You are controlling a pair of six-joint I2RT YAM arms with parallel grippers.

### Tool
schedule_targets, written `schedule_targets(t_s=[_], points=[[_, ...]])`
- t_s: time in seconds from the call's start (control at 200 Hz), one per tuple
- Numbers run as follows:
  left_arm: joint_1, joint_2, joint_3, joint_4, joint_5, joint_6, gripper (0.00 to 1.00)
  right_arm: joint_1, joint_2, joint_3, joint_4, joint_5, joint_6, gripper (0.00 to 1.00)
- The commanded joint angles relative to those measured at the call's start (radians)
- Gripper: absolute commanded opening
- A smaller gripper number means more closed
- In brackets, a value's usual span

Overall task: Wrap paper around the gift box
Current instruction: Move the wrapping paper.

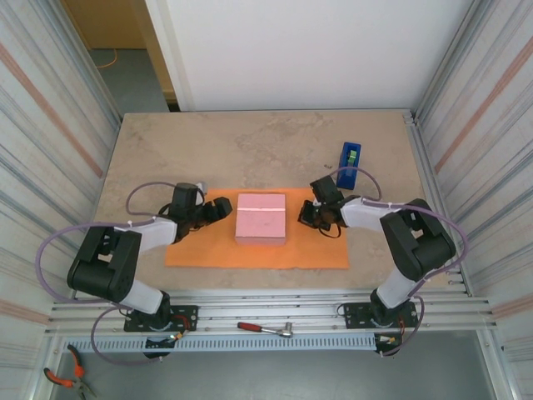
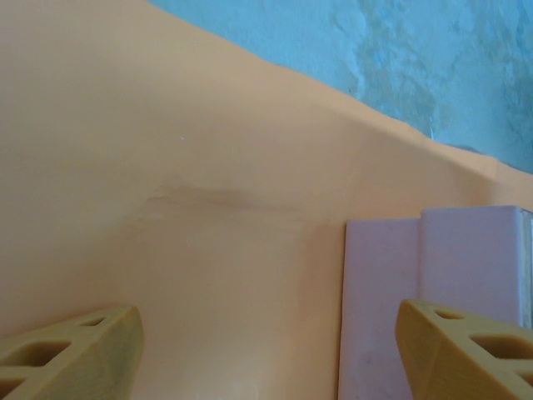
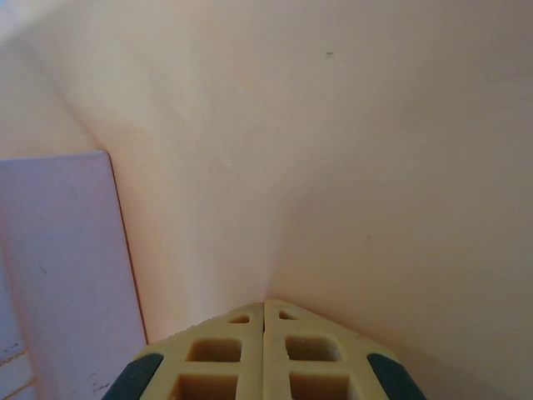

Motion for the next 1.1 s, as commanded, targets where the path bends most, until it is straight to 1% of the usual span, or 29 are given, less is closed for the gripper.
schedule_targets(t_s=[0.0, 0.18, 0.356, 0.476, 0.516, 0.576, 0.611, 0.666, 0.691, 0.742, 0.792, 0.937, 1.092], points=[[0.042, 0.043, -0.005, -0.022, -0.06, -0.025, 0.8, 0.001, 0.065, 0.047, -0.008, -0.004, -0.038, 0.0], [0.089, 0.079, 0.046, -0.039, -0.058, 0.004, 0.8, -0.003, 0.145, 0.141, -0.02, -0.019, -0.058, 0.0], [0.097, 0.108, 0.138, -0.102, -0.048, 0.067, 0.81, -0.009, 0.193, 0.216, -0.044, -0.039, -0.074, 0.0], [0.099, 0.078, 0.192, -0.16, -0.019, 0.113, 0.81, -0.008, 0.147, 0.23, -0.058, -0.059, -0.086, 0.0], [0.099, 0.055, 0.204, -0.182, -0.015, 0.125, 0.81, -0.009, 0.118, 0.227, -0.063, -0.06, -0.087, 0.02], [0.099, 0.014, 0.212, -0.207, -0.005, 0.137, 0.82, -0.008, 0.069, 0.221, -0.07, -0.06, -0.088, 0.08], [0.098, -0.011, 0.215, -0.218, 0.003, 0.141, 0.83, -0.008, 0.041, 0.218, -0.076, -0.058, -0.083, 0.14], [0.099, -0.051, 0.214, -0.235, 0.017, 0.142, 0.83, -0.006, -0.002, 0.207, -0.081, -0.057, -0.075, 0.29], [0.099, -0.07, 0.21, -0.239, 0.024, 0.14, 0.84, -0.004, -0.022, 0.202, -0.082, -0.057, -0.07, 0.37], [0.096, -0.103, 0.199, -0.243, 0.043, 0.137, 0.84, 0.005, -0.056, 0.189, -0.082, -0.054, -0.06, 0.5], [0.092, -0.131, 0.186, -0.247, 0.064, 0.132, 0.84, 0.02, -0.085, 0.177, -0.077, -0.049, -0.048, 0.6], [0.06, -0.193, 0.136, -0.25, 0.116, 0.125, 0.85, 0.075, -0.119, 0.165, -0.066, -0.042, -0.019, 0.71], [0.027, -0.226, 0.083, -0.233, 0.154, 0.118, 0.84, 0.115, -0.09, 0.176, -0.043, -0.045, 0.012, 0.73]])
